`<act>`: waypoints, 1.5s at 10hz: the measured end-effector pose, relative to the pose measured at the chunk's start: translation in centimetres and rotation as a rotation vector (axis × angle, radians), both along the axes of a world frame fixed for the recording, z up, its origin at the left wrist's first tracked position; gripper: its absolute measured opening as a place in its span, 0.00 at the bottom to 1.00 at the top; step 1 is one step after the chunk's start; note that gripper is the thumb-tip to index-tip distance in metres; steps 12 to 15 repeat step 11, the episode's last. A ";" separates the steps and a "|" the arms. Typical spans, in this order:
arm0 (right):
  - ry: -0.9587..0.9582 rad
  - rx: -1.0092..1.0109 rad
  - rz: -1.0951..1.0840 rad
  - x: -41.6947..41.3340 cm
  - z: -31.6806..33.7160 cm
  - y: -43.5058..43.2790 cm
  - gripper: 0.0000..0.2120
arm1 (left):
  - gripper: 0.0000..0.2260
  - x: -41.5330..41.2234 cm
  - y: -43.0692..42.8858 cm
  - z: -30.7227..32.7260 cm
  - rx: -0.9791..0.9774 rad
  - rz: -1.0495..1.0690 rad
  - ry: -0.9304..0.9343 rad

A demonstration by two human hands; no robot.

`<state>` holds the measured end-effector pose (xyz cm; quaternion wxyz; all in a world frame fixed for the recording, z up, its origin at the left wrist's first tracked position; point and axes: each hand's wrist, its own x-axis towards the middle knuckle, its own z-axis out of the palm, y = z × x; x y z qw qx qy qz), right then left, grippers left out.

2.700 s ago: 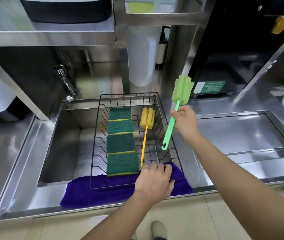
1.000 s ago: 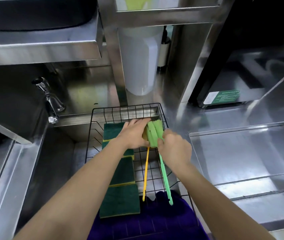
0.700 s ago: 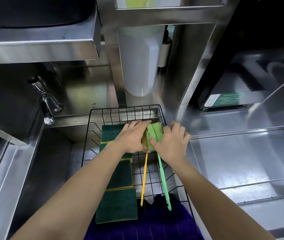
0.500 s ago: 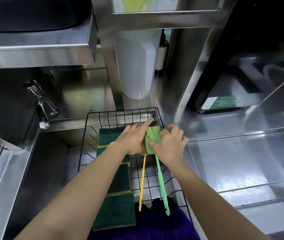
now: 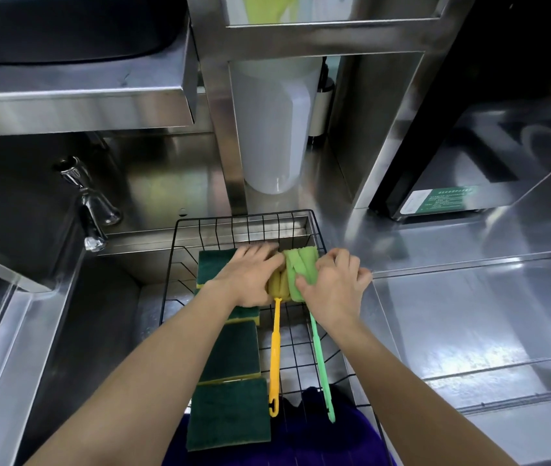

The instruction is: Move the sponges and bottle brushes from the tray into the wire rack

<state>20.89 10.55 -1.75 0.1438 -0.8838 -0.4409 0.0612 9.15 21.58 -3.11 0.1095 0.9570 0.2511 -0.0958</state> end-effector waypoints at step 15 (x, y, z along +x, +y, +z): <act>-0.131 -0.158 0.101 -0.5 3.6 2.2 0.18 | 0.27 -5.5 -1.9 4.6 0.077 0.204 -0.096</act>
